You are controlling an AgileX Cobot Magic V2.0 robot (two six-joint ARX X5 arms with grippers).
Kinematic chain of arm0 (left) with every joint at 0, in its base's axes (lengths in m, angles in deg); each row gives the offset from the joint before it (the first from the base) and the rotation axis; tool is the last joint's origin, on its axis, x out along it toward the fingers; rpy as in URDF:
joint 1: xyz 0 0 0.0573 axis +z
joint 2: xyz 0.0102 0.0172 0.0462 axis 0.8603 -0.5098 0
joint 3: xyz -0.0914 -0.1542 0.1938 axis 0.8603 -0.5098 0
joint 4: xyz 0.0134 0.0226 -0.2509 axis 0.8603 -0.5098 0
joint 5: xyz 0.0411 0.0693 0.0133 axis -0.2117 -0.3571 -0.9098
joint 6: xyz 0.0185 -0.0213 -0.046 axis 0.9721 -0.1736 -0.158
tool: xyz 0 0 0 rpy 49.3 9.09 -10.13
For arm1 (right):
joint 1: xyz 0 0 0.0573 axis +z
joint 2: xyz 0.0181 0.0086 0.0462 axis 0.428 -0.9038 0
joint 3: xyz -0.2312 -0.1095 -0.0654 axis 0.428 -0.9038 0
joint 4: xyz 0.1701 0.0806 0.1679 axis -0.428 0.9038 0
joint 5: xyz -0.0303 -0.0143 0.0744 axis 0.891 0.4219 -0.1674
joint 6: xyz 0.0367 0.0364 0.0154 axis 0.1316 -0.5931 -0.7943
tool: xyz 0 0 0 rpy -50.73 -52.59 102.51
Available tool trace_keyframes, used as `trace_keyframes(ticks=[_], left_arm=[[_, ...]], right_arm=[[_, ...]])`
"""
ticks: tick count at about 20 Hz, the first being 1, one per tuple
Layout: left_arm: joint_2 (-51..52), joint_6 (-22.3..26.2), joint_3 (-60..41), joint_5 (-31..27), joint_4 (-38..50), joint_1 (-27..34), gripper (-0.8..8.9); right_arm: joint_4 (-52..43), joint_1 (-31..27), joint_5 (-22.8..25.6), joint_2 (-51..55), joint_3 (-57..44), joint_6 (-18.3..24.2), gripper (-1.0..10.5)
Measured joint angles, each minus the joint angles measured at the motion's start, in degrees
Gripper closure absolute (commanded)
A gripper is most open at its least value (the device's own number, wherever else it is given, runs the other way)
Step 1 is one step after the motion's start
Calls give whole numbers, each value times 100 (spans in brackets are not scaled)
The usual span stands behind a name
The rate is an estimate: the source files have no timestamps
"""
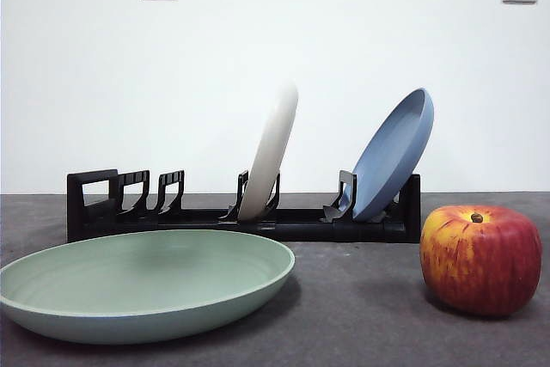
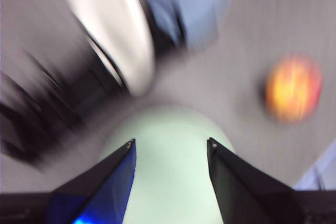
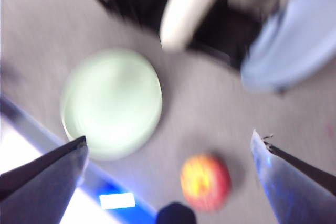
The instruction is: Take the green plate from the plate rack,put the plate on the table,take the apple from the table,put the apple in the plate
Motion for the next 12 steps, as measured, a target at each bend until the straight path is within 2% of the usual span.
trace_keyframes(ticks=[3,5,7,12], left_arm=[[623,258,1088,-387,-319,0,584],[885,372,1668,-669,-662,0,584],[1054,413,2107,-922,-1141,0,584],[1320,424,2658,-1410,-2050,0,584]], right_arm=[[625,0,348,0,0,140,352],[922,0,398,-7,0,177,352],[949,0,409,-13,-90,188,352],[369,87,505,-26,-1377,142,352]])
